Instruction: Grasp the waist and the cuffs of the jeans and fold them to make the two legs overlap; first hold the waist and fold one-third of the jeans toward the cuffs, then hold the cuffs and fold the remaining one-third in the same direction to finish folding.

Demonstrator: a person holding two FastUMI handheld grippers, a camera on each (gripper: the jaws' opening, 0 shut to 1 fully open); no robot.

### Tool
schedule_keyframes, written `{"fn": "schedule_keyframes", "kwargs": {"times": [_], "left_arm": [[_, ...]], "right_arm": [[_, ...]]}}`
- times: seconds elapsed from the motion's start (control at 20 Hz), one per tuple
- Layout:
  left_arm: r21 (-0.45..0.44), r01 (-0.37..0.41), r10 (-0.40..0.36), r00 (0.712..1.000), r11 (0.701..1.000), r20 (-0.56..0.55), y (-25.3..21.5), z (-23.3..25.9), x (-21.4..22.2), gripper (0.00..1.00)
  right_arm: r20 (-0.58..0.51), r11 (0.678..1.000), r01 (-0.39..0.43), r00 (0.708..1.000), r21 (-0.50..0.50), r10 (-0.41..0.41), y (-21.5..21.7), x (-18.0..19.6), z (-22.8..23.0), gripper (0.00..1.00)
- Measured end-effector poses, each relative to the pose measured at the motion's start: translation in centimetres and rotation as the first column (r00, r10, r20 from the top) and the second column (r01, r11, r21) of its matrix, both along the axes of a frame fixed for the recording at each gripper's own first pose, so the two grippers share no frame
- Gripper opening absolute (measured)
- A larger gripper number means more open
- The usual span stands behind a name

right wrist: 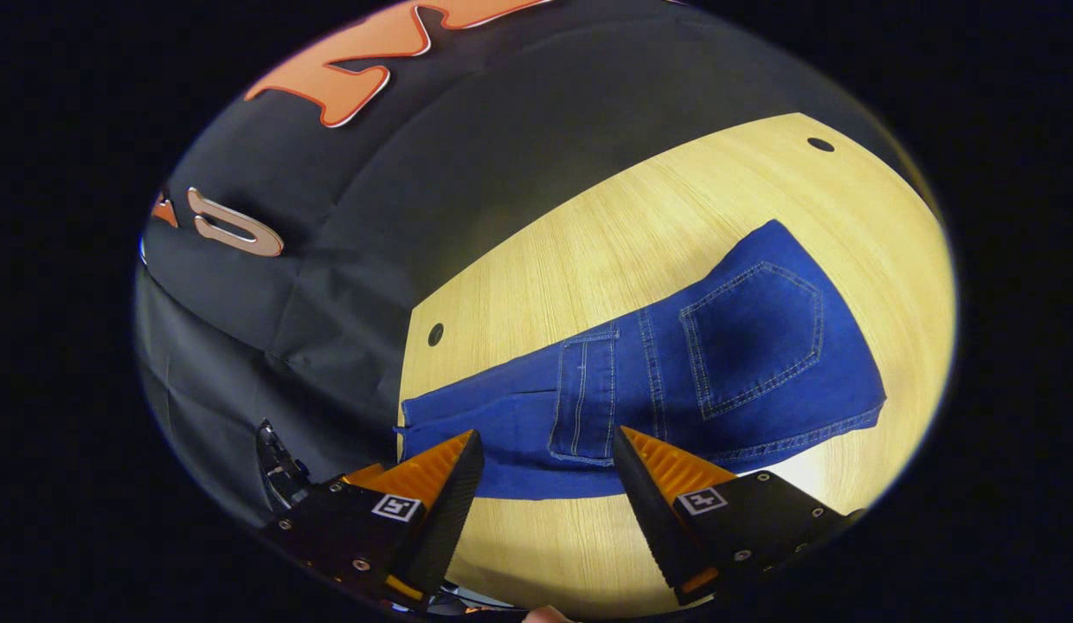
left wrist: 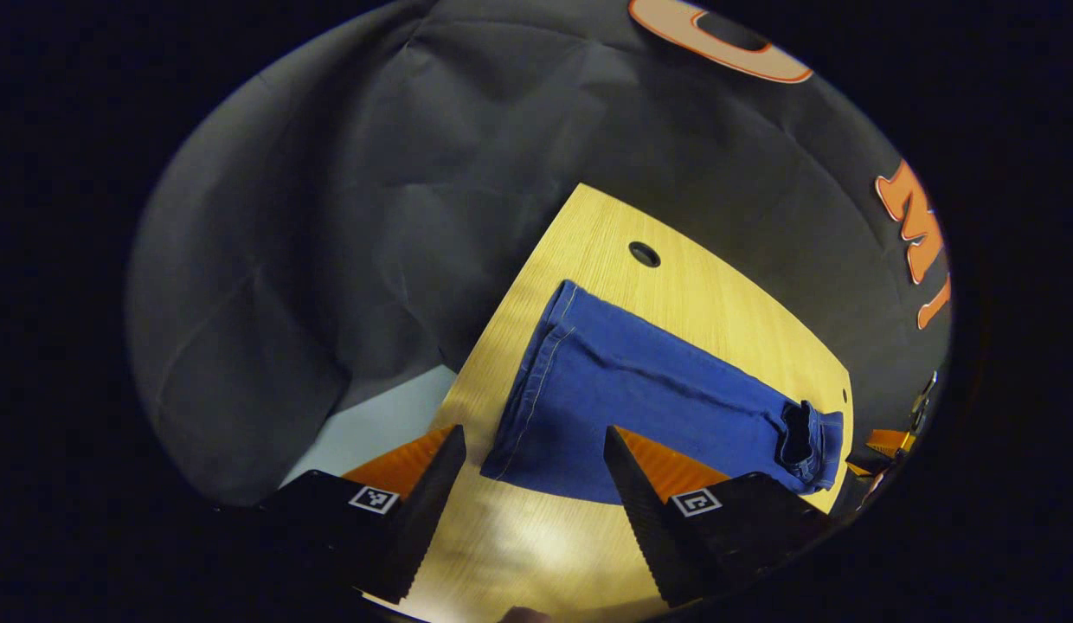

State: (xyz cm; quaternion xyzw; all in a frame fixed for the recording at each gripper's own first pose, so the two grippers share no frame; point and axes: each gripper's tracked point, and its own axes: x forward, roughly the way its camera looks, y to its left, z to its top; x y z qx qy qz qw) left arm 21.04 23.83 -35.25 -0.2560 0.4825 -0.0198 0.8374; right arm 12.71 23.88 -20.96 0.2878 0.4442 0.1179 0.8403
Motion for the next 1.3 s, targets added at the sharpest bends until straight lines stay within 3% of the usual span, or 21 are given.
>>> {"fn": "schedule_keyframes", "kwargs": {"times": [0.25,0.3,0.45,0.65,0.75,0.8,0.85,0.9,0.95,1.05,1.1,1.3], "left_arm": [[-0.111,-0.013,0.003,0.996,0.994,-0.090,-1.0,-3.1,-0.5,0.99],[-0.141,-0.027,0.021,0.999,0.990,-0.047,-0.8,-3.0,1.0,0.98],[-0.293,-0.067,0.049,0.996,0.954,-0.069,-2.2,-1.8,1.7,0.98],[-0.399,-0.111,0.087,0.993,0.910,-0.076,-3.8,-1.2,3.1,0.94],[-0.447,-0.142,0.104,0.989,0.883,-0.108,-5.2,-1.5,3.6,0.79],[-0.462,-0.149,0.101,0.987,0.874,-0.128,-5.6,-1.6,3.3,0.64],[-0.438,-0.157,0.102,0.984,0.885,-0.146,-5.7,-2.5,3.2,0.57],[-0.411,-0.170,0.122,0.983,0.896,-0.140,-5.7,-3.2,3.1,0.27],[-0.393,-0.155,0.113,0.985,0.906,-0.127,-5.5,-2.6,3.0,0.19],[-0.309,-0.153,0.132,0.987,0.939,-0.087,-4.9,-1.8,3.2,0.21],[-0.324,-0.143,0.129,0.990,0.935,-0.064,-4.8,-0.8,3.0,0.08],[-0.284,-0.103,0.117,0.993,0.953,0.034,-4.9,3.3,2.8,0.08]], "right_arm": [[0.044,0.998,0.056,0.997,-0.021,-0.055,-2.5,-0.2,2.2,0.94],[0.047,0.998,0.066,0.997,-0.021,-0.065,-2.9,-0.4,2.6,0.94],[0.060,0.995,0.099,0.993,-0.011,-0.098,-4.0,-0.8,3.5,0.94],[0.051,0.993,0.120,0.991,0.015,-0.121,-4.7,-1.4,3.6,0.94],[0.042,0.992,0.121,0.992,0.028,-0.123,-4.9,-1.8,3.6,0.94],[0.038,0.992,0.125,0.991,0.032,-0.126,-5.2,-1.9,3.5,0.94],[0.040,0.991,0.126,0.991,0.040,-0.128,-5.5,-1.9,3.6,0.94],[0.039,0.990,0.131,0.990,0.044,-0.133,-5.9,-1.9,3.7,0.94],[0.045,0.990,0.133,0.990,0.048,-0.136,-6.4,-1.8,3.9,0.94],[0.058,0.989,0.137,0.988,0.057,-0.140,-7.4,-1.5,4.3,0.94],[0.068,0.988,0.140,0.987,0.061,-0.144,-7.8,-1.4,4.6,0.94],[0.129,0.990,0.138,0.982,0.023,-0.140,-9.7,-0.6,5.2,0.94]]}}
